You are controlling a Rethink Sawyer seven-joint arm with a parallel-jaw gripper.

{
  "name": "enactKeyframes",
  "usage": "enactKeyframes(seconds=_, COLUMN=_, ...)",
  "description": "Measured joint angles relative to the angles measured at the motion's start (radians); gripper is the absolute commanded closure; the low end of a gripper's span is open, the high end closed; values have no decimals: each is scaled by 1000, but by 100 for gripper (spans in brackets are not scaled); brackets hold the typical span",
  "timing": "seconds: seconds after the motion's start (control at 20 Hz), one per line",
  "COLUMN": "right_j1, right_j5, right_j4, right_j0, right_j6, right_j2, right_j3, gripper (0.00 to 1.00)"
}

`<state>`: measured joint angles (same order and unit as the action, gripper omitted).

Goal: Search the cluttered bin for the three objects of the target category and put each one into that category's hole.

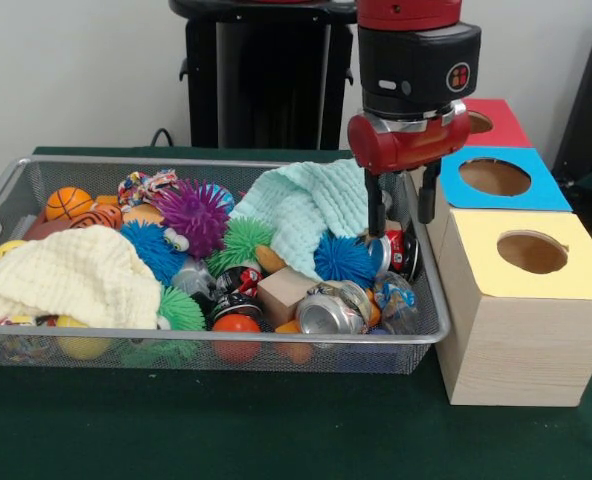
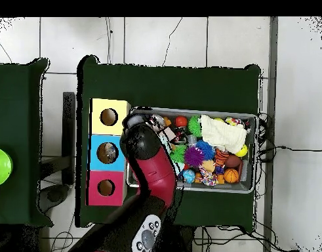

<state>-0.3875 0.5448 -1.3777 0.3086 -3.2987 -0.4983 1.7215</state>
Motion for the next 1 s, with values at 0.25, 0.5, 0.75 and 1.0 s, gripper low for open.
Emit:
enactKeyframes(seconds=0.25, right_j1=4, right_j5=-53, right_j4=-6, right_j0=0, right_j6=0, right_j2=15, right_j3=0, gripper=0)
enactKeyframes(seconds=0.5, right_j1=13, right_j5=-93, right_j4=-6, right_j0=0, right_j6=-1, right_j2=32, right_j3=0, gripper=0)
enactKeyframes(seconds=0.75, right_j1=43, right_j5=-115, right_j4=-4, right_j0=0, right_j6=-3, right_j2=47, right_j3=0, gripper=0)
enactKeyframes(seconds=1.0, right_j1=69, right_j5=-115, right_j4=-4, right_j0=1, right_j6=-29, right_j2=46, right_j3=-5, gripper=0)
